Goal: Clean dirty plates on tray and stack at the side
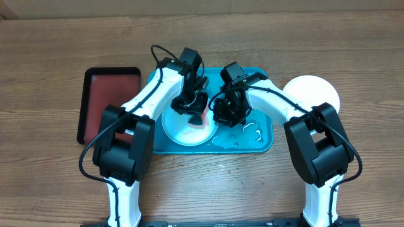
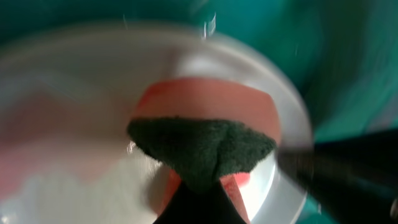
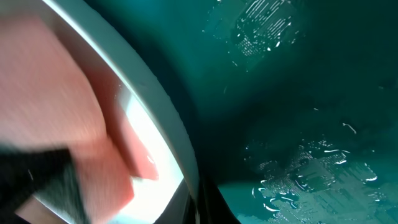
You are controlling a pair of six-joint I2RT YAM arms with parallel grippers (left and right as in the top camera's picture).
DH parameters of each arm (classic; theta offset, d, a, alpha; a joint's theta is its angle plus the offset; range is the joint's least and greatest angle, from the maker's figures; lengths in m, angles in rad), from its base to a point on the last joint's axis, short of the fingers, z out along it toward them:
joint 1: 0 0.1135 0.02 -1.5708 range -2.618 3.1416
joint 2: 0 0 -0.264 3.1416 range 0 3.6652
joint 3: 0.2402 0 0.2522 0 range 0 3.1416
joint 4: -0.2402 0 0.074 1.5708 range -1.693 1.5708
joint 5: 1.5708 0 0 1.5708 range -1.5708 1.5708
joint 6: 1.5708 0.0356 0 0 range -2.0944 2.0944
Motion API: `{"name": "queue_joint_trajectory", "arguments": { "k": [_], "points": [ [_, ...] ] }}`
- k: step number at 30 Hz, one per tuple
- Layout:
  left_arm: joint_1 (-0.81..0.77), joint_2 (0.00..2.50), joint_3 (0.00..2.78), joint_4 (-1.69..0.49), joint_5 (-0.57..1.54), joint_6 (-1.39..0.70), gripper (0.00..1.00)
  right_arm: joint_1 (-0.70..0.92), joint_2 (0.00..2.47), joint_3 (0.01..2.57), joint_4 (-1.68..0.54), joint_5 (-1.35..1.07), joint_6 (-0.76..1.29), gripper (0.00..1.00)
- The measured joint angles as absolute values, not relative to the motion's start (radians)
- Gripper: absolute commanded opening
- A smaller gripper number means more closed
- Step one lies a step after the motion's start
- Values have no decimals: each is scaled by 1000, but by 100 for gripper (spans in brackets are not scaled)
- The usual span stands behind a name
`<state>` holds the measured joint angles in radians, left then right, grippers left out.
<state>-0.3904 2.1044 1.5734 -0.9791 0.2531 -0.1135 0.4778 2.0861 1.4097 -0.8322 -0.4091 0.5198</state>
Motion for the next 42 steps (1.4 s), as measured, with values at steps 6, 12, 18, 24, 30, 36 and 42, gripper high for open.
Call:
{"name": "queue_joint_trajectory", "arguments": {
  "k": [6, 12, 18, 24, 30, 36, 42],
  "points": [
    [-407, 2104, 1573, -874, 46, -242, 4, 477, 2086, 1410, -832, -408, 520, 4],
    [-395, 2110, 1607, -939, -183, -333, 4, 477, 2086, 1410, -831, -406, 520, 4],
    [-313, 2127, 1815, -1161, -249, -353, 4, 477, 2086, 1410, -831, -390, 519, 4],
    [-219, 2127, 1975, -1332, -145, -356, 4, 478, 2085, 1449, -912, -294, 519, 4],
    [-201, 2127, 1974, -1374, 9, -334, 4, 491, 2062, 1530, -1003, -73, 516, 4],
    [-210, 2127, 1974, -1371, 54, -333, 4, 537, 1944, 1576, -1049, 192, 516, 4],
    [-210, 2127, 1974, -1346, 57, -333, 4, 617, 1859, 1582, -1069, 418, 516, 4]
  ]
}}
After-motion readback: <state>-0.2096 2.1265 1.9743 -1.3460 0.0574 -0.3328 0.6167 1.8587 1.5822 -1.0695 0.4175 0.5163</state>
